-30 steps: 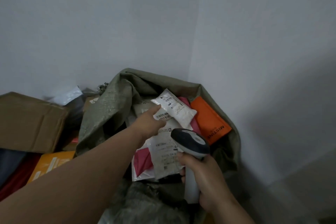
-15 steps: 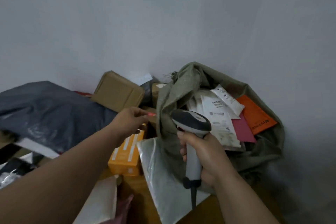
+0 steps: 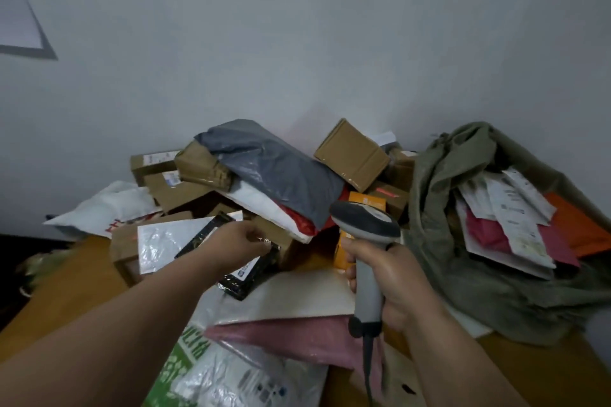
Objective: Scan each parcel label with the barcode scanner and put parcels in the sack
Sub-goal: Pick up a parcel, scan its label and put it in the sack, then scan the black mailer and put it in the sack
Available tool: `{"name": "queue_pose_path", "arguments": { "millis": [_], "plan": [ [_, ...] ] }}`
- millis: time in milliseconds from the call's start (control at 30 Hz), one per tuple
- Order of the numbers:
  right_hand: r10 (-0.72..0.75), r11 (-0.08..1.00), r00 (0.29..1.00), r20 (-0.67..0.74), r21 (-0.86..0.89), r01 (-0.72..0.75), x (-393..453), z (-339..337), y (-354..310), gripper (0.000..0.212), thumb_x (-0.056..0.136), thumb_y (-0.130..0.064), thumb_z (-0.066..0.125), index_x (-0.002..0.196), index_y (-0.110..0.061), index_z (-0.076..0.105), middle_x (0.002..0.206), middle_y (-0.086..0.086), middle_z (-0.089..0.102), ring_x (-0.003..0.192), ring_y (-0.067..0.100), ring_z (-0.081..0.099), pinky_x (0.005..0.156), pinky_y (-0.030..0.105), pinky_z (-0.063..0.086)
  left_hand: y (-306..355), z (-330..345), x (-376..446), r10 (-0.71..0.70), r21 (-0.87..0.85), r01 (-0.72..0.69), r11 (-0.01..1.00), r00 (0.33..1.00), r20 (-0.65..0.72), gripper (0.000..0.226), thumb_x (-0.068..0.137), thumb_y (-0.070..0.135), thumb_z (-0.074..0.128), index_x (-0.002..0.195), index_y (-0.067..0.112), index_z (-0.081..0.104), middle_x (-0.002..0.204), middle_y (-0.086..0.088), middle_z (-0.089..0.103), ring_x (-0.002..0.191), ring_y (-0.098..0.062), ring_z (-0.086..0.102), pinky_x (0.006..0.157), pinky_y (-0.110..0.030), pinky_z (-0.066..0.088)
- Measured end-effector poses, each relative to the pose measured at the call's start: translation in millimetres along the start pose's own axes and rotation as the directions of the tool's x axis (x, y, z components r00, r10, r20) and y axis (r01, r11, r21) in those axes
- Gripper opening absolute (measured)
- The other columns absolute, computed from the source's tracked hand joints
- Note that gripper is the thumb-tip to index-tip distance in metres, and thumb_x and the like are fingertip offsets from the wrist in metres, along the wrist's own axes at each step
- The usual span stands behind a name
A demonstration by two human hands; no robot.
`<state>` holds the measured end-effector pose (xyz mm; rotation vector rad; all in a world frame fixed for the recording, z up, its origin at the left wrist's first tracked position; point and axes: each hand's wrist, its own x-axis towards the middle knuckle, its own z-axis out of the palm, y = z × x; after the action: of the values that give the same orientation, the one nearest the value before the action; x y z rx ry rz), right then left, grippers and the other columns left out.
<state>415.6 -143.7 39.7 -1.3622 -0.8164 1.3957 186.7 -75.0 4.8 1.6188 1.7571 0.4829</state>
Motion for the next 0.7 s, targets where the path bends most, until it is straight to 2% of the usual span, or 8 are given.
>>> {"name": "queue_pose_path", "arguments": {
  "millis": [133, 200, 267, 367, 467, 600, 700],
  "plan": [
    [0.018, 1.000, 0.999, 0.034, -0.021, -0.017, 6.7, 16.2, 6.9, 0.016, 0.082, -0.015, 0.078, 0.090, -0.005, 0.069, 0.072, 0.008, 0.062, 0.059, 0.016, 0.058, 0.053, 0.030, 0.048, -27.4, 4.3, 0.3, -0.068, 0.024, 0.069, 0.997, 0.997, -0.035, 0.034, 0.089, 0.028, 0.071, 0.120, 0.015, 0.066, 0.101, 0.003, 0.066, 0.091, -0.015, 0.063, 0.078, -0.025, 0.048],
    [0.023, 0.999, 0.999, 0.040, -0.023, -0.022, 12.4, 19.6, 10.6, 0.015, 0.082, -0.015, 0.078, 0.090, -0.005, 0.070, 0.072, 0.008, 0.063, 0.059, 0.016, 0.058, 0.054, 0.031, 0.047, -43.4, 3.5, 5.7, -0.153, 0.002, 0.154, 0.988, 0.984, -0.088, 0.040, 0.089, 0.028, 0.070, 0.127, 0.013, 0.063, 0.111, -0.001, 0.066, 0.100, -0.018, 0.061, 0.086, -0.028, 0.048],
    [0.038, 0.999, 0.998, 0.055, -0.041, -0.036, 19.3, 23.2, 14.8, 0.015, 0.082, -0.014, 0.077, 0.092, -0.005, 0.070, 0.073, 0.008, 0.063, 0.060, 0.016, 0.058, 0.054, 0.030, 0.048, -57.9, 2.3, 11.6, -0.279, -0.104, 0.267, 0.958, 0.952, -0.124, 0.043, 0.091, 0.025, 0.069, 0.130, 0.011, 0.060, 0.120, -0.007, 0.064, 0.102, -0.022, 0.061, 0.085, -0.031, 0.047],
    [0.070, 0.996, 0.995, 0.077, -0.055, -0.066, 30.2, 29.4, 22.1, 0.015, 0.084, -0.013, 0.076, 0.095, -0.005, 0.069, 0.075, 0.009, 0.063, 0.060, 0.016, 0.058, 0.054, 0.029, 0.048, -73.5, 0.9, 15.5, -0.513, -0.418, 0.436, 0.797, 0.854, -0.087, 0.025, 0.092, 0.017, 0.068, 0.113, 0.007, 0.061, 0.115, -0.014, 0.063, 0.086, -0.022, 0.057, 0.072, -0.034, 0.046],
    [0.095, 0.993, 0.991, 0.098, -0.077, -0.087, 43.3, 36.9, 29.2, 0.014, 0.084, -0.013, 0.076, 0.094, -0.006, 0.069, 0.075, 0.009, 0.064, 0.062, 0.017, 0.058, 0.055, 0.029, 0.048, -89.3, 7.2, 21.4, -0.634, -0.534, 0.524, 0.664, 0.773, -0.030, 0.015, 0.092, 0.016, 0.068, 0.096, 0.005, 0.058, 0.111, -0.016, 0.060, 0.092, -0.027, 0.052, 0.076, -0.038, 0.045],
    [0.123, 0.988, 0.987, 0.099, -0.104, -0.113, 57.0, 47.9, 43.1, 0.010, 0.084, -0.015, 0.077, 0.090, -0.009, 0.070, 0.068, 0.005, 0.063, 0.062, 0.017, 0.059, 0.057, 0.031, 0.048, -98.3, 23.3, 31.4, -0.681, -0.634, 0.542, 0.551, 0.731, 0.033, 0.027, 0.090, 0.010, 0.070, 0.110, -0.002, 0.057, 0.108, -0.013, 0.053, 0.105, -0.031, 0.050, 0.084, -0.039, 0.039],
    [0.137, 0.983, 0.987, 0.082, -0.132, -0.126, 60.9, 57.1, 53.8, 0.014, 0.082, -0.017, 0.078, 0.092, -0.011, 0.071, 0.065, 0.004, 0.064, 0.063, 0.018, 0.060, 0.058, 0.032, 0.049, -102.4, 34.2, 41.0, -0.711, -0.698, 0.539, 0.472, 0.701, 0.060, 0.032, 0.088, 0.002, 0.071, 0.115, -0.010, 0.058, 0.114, -0.020, 0.057, 0.116, -0.036, 0.052, 0.086, -0.037, 0.037]
  ]
}}
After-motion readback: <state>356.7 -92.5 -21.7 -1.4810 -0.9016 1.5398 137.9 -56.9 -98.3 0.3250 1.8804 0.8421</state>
